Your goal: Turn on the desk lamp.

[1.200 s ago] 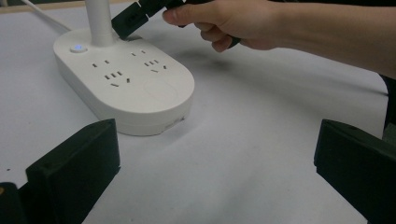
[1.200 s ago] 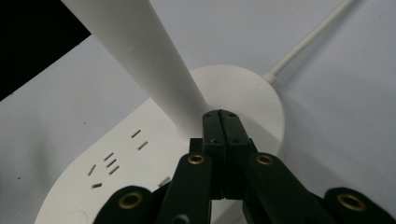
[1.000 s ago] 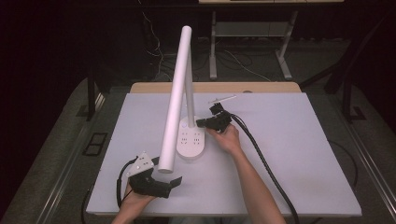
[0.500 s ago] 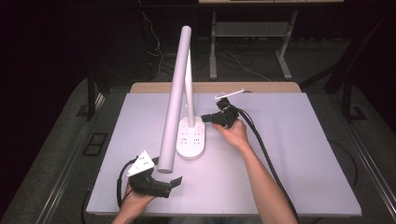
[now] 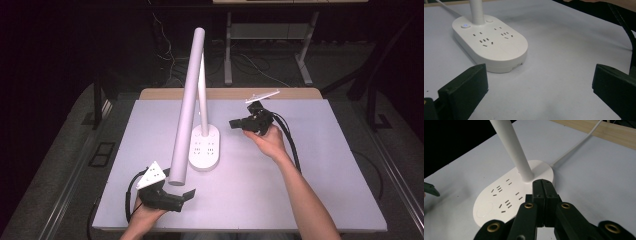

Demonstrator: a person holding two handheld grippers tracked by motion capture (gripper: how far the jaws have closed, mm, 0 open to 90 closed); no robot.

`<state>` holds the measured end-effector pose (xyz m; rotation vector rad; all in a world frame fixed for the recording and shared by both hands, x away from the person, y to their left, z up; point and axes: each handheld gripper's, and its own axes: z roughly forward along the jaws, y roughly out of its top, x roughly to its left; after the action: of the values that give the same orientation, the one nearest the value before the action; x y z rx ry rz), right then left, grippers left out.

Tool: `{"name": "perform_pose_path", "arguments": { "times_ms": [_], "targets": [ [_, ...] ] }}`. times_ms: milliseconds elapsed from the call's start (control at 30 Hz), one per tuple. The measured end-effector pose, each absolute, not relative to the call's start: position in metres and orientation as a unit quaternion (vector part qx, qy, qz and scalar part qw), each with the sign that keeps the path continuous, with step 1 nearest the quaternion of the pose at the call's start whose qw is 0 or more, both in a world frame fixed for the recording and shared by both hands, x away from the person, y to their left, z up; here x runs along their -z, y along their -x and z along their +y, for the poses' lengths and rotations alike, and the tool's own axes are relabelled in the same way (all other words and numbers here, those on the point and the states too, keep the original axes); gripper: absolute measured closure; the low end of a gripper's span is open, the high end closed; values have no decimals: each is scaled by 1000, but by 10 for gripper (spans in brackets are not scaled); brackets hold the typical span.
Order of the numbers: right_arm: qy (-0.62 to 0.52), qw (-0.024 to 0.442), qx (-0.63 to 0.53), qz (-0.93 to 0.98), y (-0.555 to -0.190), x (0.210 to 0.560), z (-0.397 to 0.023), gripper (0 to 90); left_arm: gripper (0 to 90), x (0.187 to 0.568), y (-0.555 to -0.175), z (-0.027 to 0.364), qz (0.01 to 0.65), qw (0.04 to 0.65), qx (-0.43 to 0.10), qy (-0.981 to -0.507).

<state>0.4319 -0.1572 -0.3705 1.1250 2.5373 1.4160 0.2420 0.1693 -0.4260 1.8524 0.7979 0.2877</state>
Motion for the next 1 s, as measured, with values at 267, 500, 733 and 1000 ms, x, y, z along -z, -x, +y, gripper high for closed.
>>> {"name": "perform_pose_path", "arguments": {
  "times_ms": [267, 500, 733, 1000],
  "targets": [
    [-356, 26, -454, 816, -416, 358, -181, 892, 0, 426, -243, 169, 332, 523, -120, -776],
    [-379, 27, -455, 805, -404, 358, -204, 587, 0, 426, -243, 169, 333, 522, -120, -776],
    [-401, 58, -444, 799, -385, 354, -220, 181, 0, 426, -243, 169, 335, 522, -120, -775],
    [-401, 62, -453, 794, -357, 358, -236, 2, 0, 426, -243, 169, 334, 522, -121, -775]
  ]
}}
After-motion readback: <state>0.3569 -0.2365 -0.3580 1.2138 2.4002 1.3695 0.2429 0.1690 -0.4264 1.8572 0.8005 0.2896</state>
